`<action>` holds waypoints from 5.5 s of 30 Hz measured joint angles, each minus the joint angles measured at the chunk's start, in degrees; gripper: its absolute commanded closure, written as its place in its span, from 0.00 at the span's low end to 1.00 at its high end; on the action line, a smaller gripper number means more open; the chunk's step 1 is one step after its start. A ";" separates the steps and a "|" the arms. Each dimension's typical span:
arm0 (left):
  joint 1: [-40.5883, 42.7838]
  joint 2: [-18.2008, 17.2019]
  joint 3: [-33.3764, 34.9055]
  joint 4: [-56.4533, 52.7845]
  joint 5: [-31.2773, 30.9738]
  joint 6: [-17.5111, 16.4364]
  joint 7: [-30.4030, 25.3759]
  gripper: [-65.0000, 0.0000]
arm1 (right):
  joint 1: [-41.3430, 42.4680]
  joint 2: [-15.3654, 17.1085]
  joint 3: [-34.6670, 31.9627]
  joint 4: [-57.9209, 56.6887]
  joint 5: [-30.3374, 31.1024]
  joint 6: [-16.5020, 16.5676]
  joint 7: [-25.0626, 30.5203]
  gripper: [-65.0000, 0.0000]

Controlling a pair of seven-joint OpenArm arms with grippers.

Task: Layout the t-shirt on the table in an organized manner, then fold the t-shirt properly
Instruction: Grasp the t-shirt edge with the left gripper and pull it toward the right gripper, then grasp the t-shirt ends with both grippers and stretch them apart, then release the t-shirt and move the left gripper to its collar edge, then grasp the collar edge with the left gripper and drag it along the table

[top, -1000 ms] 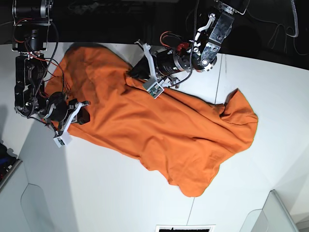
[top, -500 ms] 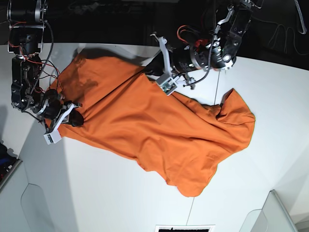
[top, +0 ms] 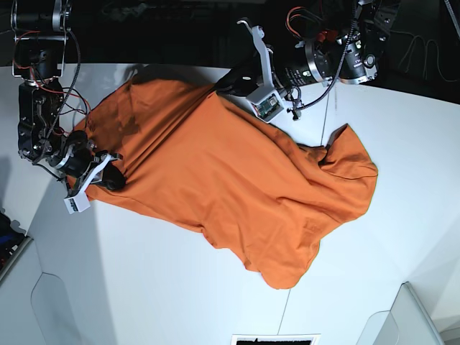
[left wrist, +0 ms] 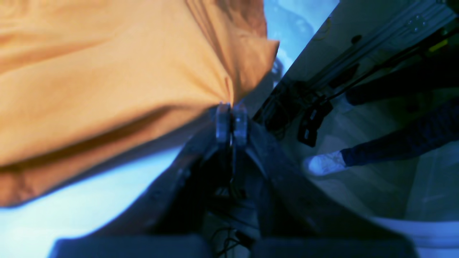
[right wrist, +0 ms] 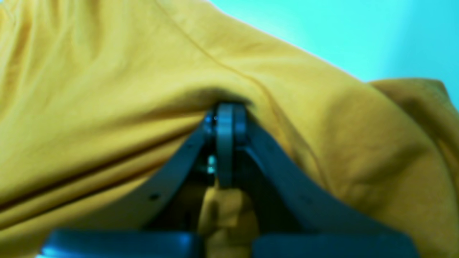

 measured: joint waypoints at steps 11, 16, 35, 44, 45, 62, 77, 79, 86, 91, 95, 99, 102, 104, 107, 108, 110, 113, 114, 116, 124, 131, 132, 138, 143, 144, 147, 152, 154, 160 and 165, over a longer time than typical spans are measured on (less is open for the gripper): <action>-8.85 5.05 0.02 -7.48 1.79 -0.81 -1.44 0.94 | -0.31 -0.07 0.76 4.70 -1.90 -1.36 -2.27 1.00; -13.00 5.62 0.04 -12.50 1.75 -0.81 -1.49 0.94 | 0.55 0.00 6.78 5.64 -3.82 -2.21 -3.82 1.00; -11.23 5.64 -1.88 -15.32 -3.72 -2.19 1.53 0.57 | -8.28 4.52 19.96 11.10 6.25 -2.82 -14.29 0.54; -4.70 5.51 -16.35 -11.37 -4.11 -3.45 1.49 0.57 | -11.54 5.03 20.26 11.32 7.91 -2.84 -13.75 0.54; -4.96 5.51 -18.18 -11.37 -4.09 -3.50 0.42 0.57 | -11.43 4.90 20.26 10.95 8.09 -2.84 -13.11 0.54; -17.64 4.96 -25.97 -40.83 2.05 -4.48 -9.70 0.57 | -10.40 1.25 16.46 10.56 6.05 -2.82 -9.33 0.83; -23.47 -4.59 -25.94 -48.35 7.56 -4.48 -12.68 0.57 | -2.71 5.90 16.24 10.54 6.86 -2.73 -10.32 1.00; -23.47 -5.31 -25.94 -48.35 7.74 -4.48 -12.74 0.57 | -0.87 6.73 16.28 10.54 6.88 -2.62 -10.56 1.00; -24.30 -5.55 -25.94 -48.39 9.55 -4.33 -13.81 0.57 | 1.90 7.41 16.28 10.58 6.82 -2.64 -11.43 0.54; -24.74 -5.55 -25.94 -48.39 9.20 -4.17 -11.98 0.57 | 1.95 7.48 16.35 10.58 8.37 -2.64 -11.41 0.50; -24.68 -6.01 -25.94 -47.21 2.40 -5.16 -5.62 0.57 | 1.95 7.50 16.35 10.58 9.07 -2.67 -11.41 0.50; -23.10 -6.12 -25.92 -38.05 -5.27 -5.49 -1.60 0.57 | 1.95 7.48 16.50 10.58 10.10 -2.69 -13.73 0.50; -20.76 -6.16 -25.94 -29.53 -8.07 -5.55 0.81 0.57 | 1.92 7.45 18.08 10.64 13.53 -2.75 -17.31 0.50; -18.14 -6.14 -25.86 -24.85 -9.73 -5.51 2.56 0.57 | 1.92 7.43 20.59 11.08 14.69 -2.80 -17.73 0.50; -12.90 -5.77 -25.92 -16.57 -11.58 -5.51 3.19 0.57 | 2.05 7.93 23.89 12.07 14.97 -2.82 -17.42 0.50; -11.39 -5.09 -25.99 -13.62 -11.69 -5.57 3.37 0.57 | 2.08 8.46 24.02 12.09 14.84 -2.82 -17.42 0.50; -8.79 -2.99 -25.99 -8.46 -12.37 -5.57 2.93 0.57 | 2.05 9.03 24.02 12.13 14.69 -2.84 -17.40 0.50; -5.27 1.25 -23.45 -3.69 -13.14 -5.57 2.36 0.57 | 2.01 8.96 24.00 12.13 13.09 -2.82 -17.66 0.50; -4.55 3.06 -21.55 -3.37 -12.22 -5.60 2.25 0.57 | 1.95 8.85 24.00 12.09 12.57 -2.84 -17.59 0.50; -4.11 7.17 -16.39 -3.85 -7.21 -5.66 2.19 0.57 | 1.92 8.90 23.80 11.58 11.02 -2.84 -17.57 0.50; -4.57 13.97 6.14 -9.40 11.19 -5.77 -2.03 0.57 | 1.88 8.87 21.62 9.18 10.21 -2.82 -17.51 0.50; -5.84 13.90 21.16 -16.61 37.11 3.13 -14.14 0.57 | 1.88 8.90 21.53 9.16 10.12 -2.82 -17.40 0.50; -7.15 13.88 22.45 -18.36 39.41 5.99 -14.51 0.57 | 1.88 8.87 21.53 9.16 10.12 -2.82 -17.35 0.50; -16.92 13.73 26.40 -27.78 44.26 11.61 -15.06 0.57 | 1.90 8.87 21.53 9.16 10.21 -2.82 -16.79 0.50; -18.27 13.90 29.33 -30.29 44.76 10.80 -16.15 0.57 | 1.90 8.85 21.53 9.16 10.12 -2.82 -16.74 0.50; -18.23 13.88 29.79 -30.36 45.22 10.78 -16.15 0.57 | 1.90 8.85 21.51 9.16 10.14 -2.82 -16.74 0.50; -18.36 13.90 30.97 -30.75 46.64 10.78 -17.00 0.62 | 1.90 8.90 21.53 9.16 10.12 -2.82 -16.74 0.50; -18.21 13.88 31.17 -30.84 47.10 10.78 -17.18 1.00 | 1.90 8.81 21.53 9.16 10.16 -2.82 -16.72 0.51; -18.23 13.88 31.17 -30.86 47.08 10.80 -16.59 1.00 | 1.88 8.57 20.79 9.16 10.40 -2.84 -15.58 0.51; -14.75 13.33 31.04 -26.36 47.65 8.66 -14.36 1.00 | 2.05 8.39 11.43 9.16 7.63 -3.61 -8.26 0.51; -10.58 13.25 31.15 -21.94 46.03 5.79 -12.48 1.00 | 3.82 8.20 2.58 9.11 6.19 -6.34 -5.99 0.51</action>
